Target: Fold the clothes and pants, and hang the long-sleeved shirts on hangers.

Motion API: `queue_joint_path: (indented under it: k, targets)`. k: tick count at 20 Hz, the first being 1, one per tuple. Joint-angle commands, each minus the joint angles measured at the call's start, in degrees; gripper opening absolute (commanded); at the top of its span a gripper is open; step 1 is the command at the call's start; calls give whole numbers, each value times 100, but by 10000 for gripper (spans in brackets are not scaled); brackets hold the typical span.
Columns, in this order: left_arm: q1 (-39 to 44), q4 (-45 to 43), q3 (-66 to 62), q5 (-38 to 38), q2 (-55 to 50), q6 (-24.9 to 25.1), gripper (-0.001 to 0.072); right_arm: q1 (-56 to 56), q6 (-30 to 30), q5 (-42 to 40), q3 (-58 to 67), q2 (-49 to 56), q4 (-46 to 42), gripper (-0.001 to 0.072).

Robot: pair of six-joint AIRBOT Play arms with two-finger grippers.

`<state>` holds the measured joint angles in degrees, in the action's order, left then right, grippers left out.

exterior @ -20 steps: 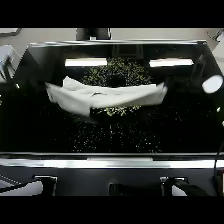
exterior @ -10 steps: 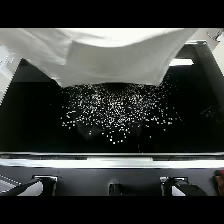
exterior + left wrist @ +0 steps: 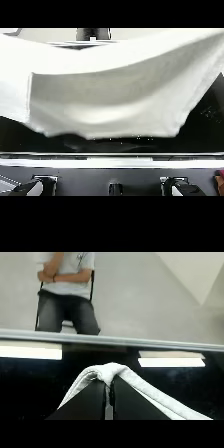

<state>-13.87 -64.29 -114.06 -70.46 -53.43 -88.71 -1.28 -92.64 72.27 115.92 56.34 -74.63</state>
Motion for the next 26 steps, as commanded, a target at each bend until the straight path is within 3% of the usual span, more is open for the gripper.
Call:
queue_joint_path:
  k: [1, 7, 10, 14, 17, 20, 26]
  targets:
    - [17, -7, 28, -94, -807, 28, 15, 4, -120, 155, 11, 833, -85, 26]
    - [531, -2, 28, 26, -3974, 264, 16, 7, -90, 140, 11, 3414, 37, 27]
    - [656, 2, 22, 769, -5425, 332, 15, 4, 149, -179, 11, 4616, 2, 27]
    - [802, 0, 22, 2135, -6461, 494, 15, 4, 249, -1198, 11, 5851, -164, 27]
    - [817, -4, 13, 2457, -6717, 522, 16, 4, 184, -1707, 11, 6271, -271, 26]
    - [734, -4, -111, 1792, -6655, 627, 16, 0, 83, -1379, 13, 6194, -297, 26]
    - [422, -24, -186, -146, -6168, 612, 16, -2, -15, 275, 13, 5549, -892, 27]
